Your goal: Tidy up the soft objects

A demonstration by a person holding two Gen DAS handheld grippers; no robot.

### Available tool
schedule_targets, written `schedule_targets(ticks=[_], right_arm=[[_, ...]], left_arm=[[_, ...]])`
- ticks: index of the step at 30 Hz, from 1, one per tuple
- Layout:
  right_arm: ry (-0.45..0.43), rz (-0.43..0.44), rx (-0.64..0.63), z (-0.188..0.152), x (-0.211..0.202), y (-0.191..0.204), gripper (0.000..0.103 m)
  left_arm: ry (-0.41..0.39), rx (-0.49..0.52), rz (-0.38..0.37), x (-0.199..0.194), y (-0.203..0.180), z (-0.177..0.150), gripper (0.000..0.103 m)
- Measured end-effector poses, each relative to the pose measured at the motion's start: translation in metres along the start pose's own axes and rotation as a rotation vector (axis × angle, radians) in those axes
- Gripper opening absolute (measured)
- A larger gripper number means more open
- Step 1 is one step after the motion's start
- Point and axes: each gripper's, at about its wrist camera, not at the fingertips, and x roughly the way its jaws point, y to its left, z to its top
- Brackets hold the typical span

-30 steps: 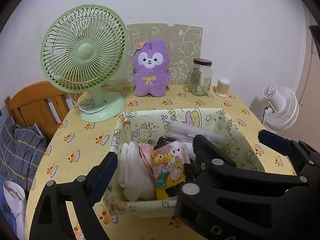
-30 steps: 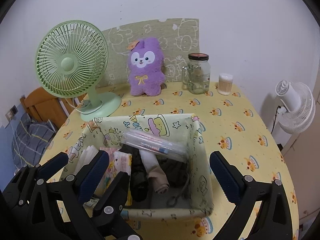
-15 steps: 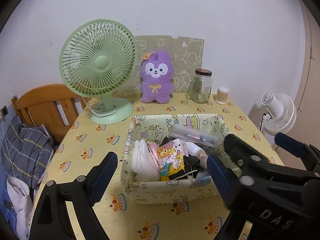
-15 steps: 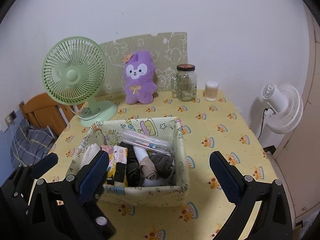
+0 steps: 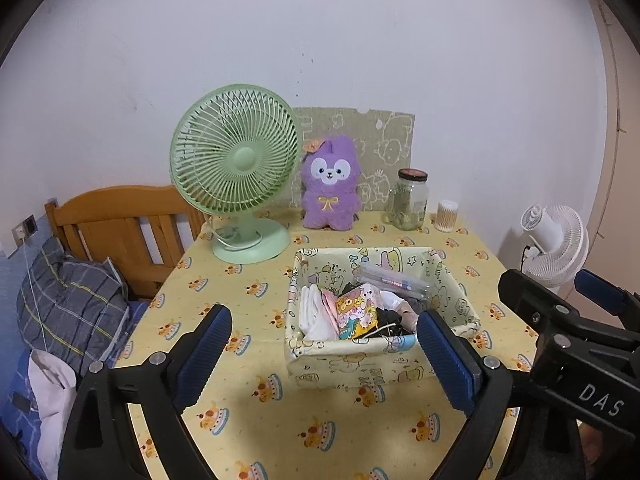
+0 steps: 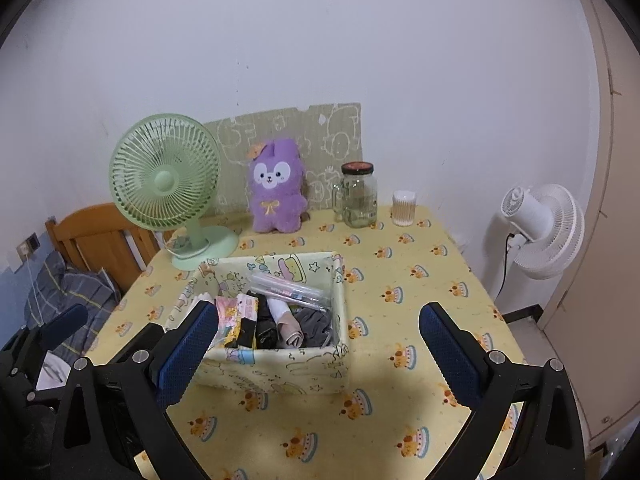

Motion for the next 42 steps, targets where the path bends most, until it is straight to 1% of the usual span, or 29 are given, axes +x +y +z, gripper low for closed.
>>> schedule_targets(ticks=[4,7,11,16,20,26,30,37,42], right_arm=[[-0.03,-0.012,-0.01,-0.003,-0.022,0.0,0.102],[-0.048,-0.021,-0.009,-0.006,-0.036,-0.003,0.102],[-0.077,-0.031,-0.003,-0.009,-0.056,-0.009,0.102],[-0.1,-0.046,-0.014,-0.016,-0.079,-0.011,0.102],[-0.111,-0.035,-0.011,-0.023,-0.09,-0.012,0.102],[-0.125,-0.025,-0.022,-0.025,-0.097,-0.009,0.102],[-0.137,-0.019,-0.02,-0.027,-0.098,-0.01,0.102],[-0.138,-0.027,-0.009,-0.03,-0.093,-0.014,0.102],[-0.149,-0.033,-0.013,-0.027,-0.094,-0.013,0.102]], left_arm=[[-0.023,0.002,-0.007,-0.018,0.002,-0.003,0.097],[-0.051,0.005,0.011,-0.034,0.004,-0.005,0.1],[-0.08,0.004,0.018,-0.052,0.008,-0.008,0.101],[-0.107,-0.011,0.014,-0.068,0.013,-0.013,0.103],[-0.122,-0.021,0.015,-0.076,0.015,-0.017,0.103],[-0.132,-0.043,0.025,-0.084,0.019,-0.019,0.103],[-0.139,-0.038,0.039,-0.085,0.018,-0.02,0.103],[-0.153,-0.041,0.029,-0.086,0.017,-0.019,0.103],[-0.15,-0.052,0.011,-0.085,0.017,-0.019,0.103]])
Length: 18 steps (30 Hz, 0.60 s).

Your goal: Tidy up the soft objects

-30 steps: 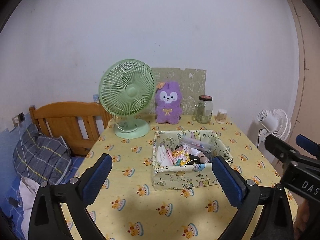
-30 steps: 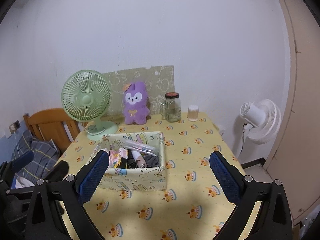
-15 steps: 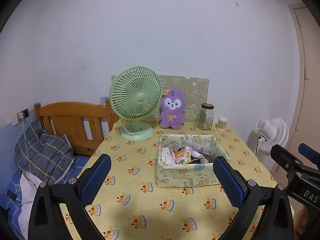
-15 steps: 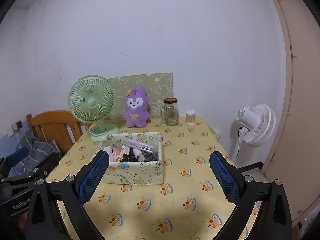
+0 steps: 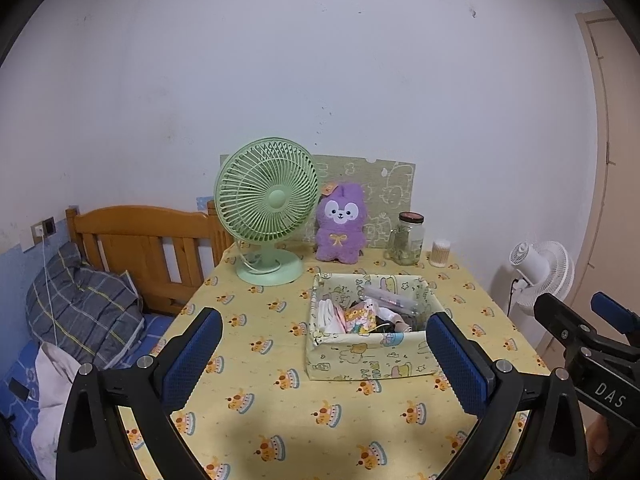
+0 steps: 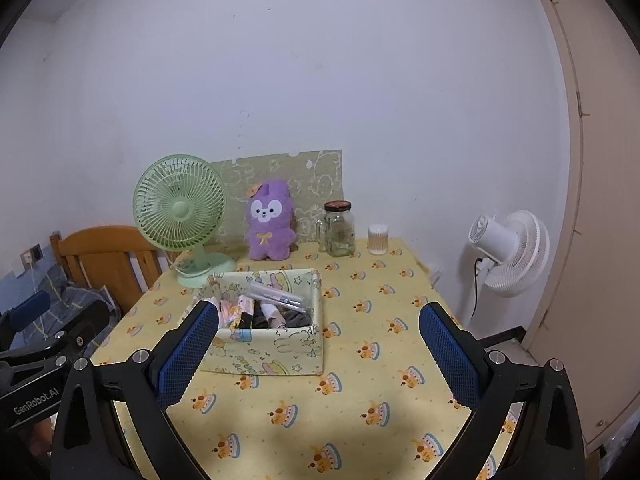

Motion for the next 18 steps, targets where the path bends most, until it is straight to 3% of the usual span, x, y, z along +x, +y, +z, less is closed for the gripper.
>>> schedule_targets(ticks=[18], right_arm=[[0.022,-0.006,-0.002,-0.0058,0.0074,0.0027,0.102]], left_arm=[[0.004,0.004,0.004,0.0037,-0.0024,-0.0011,0.103]])
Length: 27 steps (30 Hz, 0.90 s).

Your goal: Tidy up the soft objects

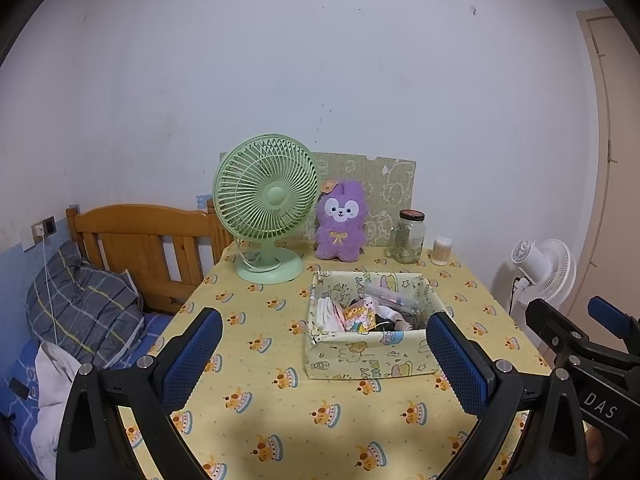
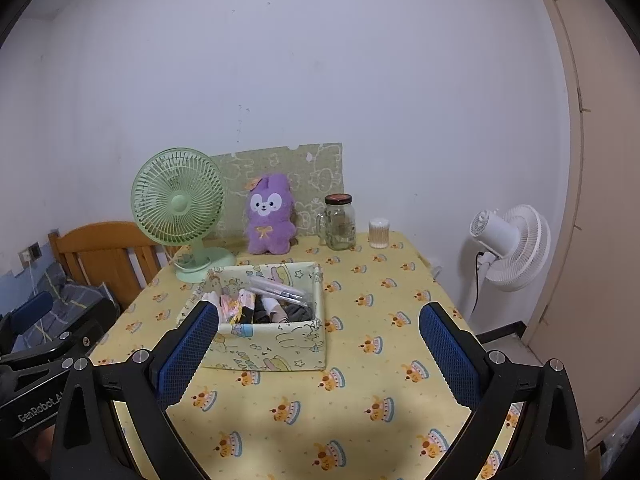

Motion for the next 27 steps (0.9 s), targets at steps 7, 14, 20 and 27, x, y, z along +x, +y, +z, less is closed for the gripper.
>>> schedule_targets(ticks=[7,14,20,27], right_arm=[[-0.003,-0.005,0.004,-0.0006,0.0001,0.0009,0.102],[-0.003,-0.004,0.003,-0.0002,-0.0001,0.0007,0.102],[-0.007,-0.006,0.009,0.0001,-0.0015,0.0002,0.102],[-0.01,-0.005,0.009,0.0003,-0.0029,-0.0002,0.102]], left_arm=[[0.007,0.004,0.006,0.0023,-0.0006,-0.0012,0.103],[0.007,0.004,0.006,0.0032,0.0007,-0.0013,0.103],[0.006,0.003,0.007,0.0029,0.0004,-0.0013,0.103],[0.004,-0.005,0.009,0.0023,0.0024,-0.0021,0.103]])
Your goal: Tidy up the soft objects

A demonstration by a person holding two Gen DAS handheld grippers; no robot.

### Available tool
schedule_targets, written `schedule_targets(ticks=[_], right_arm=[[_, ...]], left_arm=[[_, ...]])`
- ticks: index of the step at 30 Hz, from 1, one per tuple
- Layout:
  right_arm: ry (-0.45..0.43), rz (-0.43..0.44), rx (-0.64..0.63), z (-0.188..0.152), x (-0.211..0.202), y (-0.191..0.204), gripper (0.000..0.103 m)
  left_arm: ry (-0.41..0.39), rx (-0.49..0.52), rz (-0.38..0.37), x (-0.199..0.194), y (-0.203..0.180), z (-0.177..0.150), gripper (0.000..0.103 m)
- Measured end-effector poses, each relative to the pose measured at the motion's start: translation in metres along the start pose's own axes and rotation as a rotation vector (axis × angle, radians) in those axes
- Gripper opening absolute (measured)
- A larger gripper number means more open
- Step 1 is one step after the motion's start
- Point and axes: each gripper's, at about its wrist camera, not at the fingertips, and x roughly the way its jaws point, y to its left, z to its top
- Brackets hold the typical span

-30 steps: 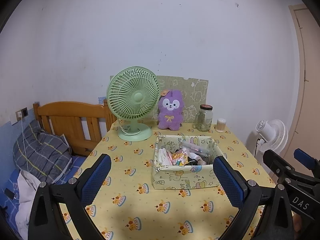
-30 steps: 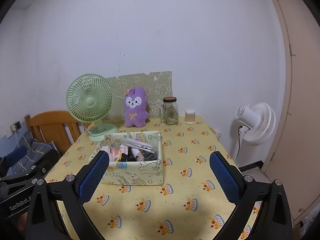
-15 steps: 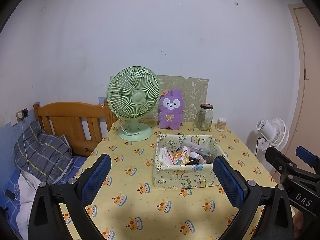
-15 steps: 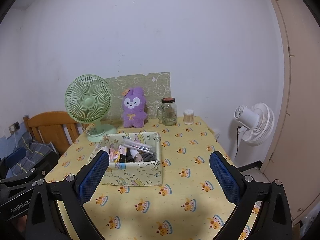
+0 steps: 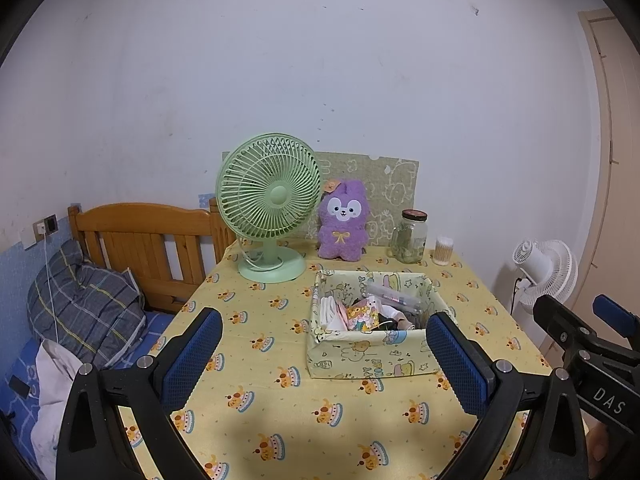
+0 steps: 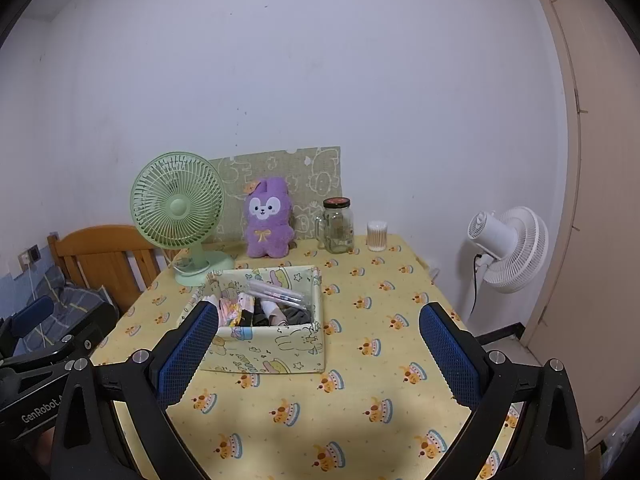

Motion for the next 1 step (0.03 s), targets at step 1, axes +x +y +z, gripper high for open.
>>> schedule_targets(ticks=[1], right_arm=[[0.0,0.0,0.0,-0.0001,-0.0001,0.0001,0.102]], left_arm=[[0.0,0.0,0.001,-0.0001,0.0001,0.0003,0.103]])
